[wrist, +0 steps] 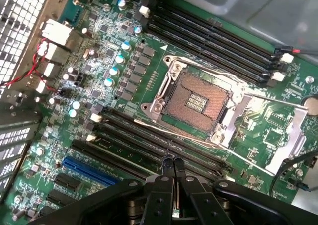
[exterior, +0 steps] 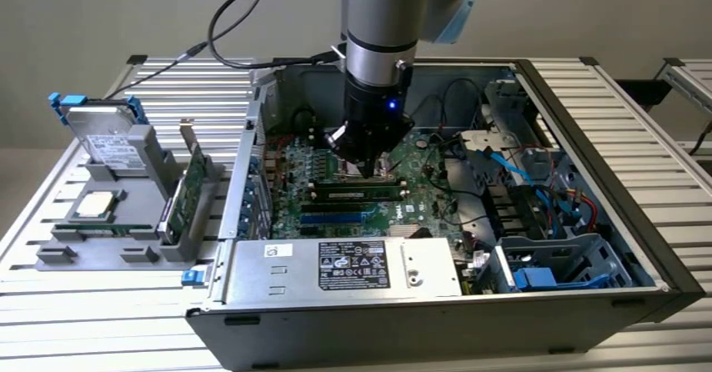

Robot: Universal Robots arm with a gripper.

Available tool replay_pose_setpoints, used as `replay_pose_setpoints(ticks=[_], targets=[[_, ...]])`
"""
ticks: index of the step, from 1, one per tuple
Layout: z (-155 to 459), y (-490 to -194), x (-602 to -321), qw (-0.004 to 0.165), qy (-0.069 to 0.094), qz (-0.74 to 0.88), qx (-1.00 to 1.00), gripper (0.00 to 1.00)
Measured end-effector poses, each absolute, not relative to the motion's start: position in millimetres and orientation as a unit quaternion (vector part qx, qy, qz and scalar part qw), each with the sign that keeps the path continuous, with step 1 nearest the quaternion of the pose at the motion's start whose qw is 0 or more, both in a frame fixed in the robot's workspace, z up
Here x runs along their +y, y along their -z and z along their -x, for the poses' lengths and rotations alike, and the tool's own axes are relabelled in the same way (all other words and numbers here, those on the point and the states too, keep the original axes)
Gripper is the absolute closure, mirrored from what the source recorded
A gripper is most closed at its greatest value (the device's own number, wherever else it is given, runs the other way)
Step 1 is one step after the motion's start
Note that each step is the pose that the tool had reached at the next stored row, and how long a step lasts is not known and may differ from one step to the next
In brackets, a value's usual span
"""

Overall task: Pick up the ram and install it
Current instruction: 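Press down the ram until it locks into place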

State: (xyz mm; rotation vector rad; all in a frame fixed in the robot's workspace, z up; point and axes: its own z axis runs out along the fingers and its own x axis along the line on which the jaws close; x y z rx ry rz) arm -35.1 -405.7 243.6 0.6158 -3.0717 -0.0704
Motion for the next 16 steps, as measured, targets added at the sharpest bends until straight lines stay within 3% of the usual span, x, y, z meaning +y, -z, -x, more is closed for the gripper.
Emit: replay_pose_setpoints(ticks=[8, 16], targets=[[35.1, -244.0, -406.5, 0.023, 0.031, -0.165, -0.985, 0.9], [35.1, -251.5, -406.5, 0.022, 0.032, -0.12, -0.992, 0.9]])
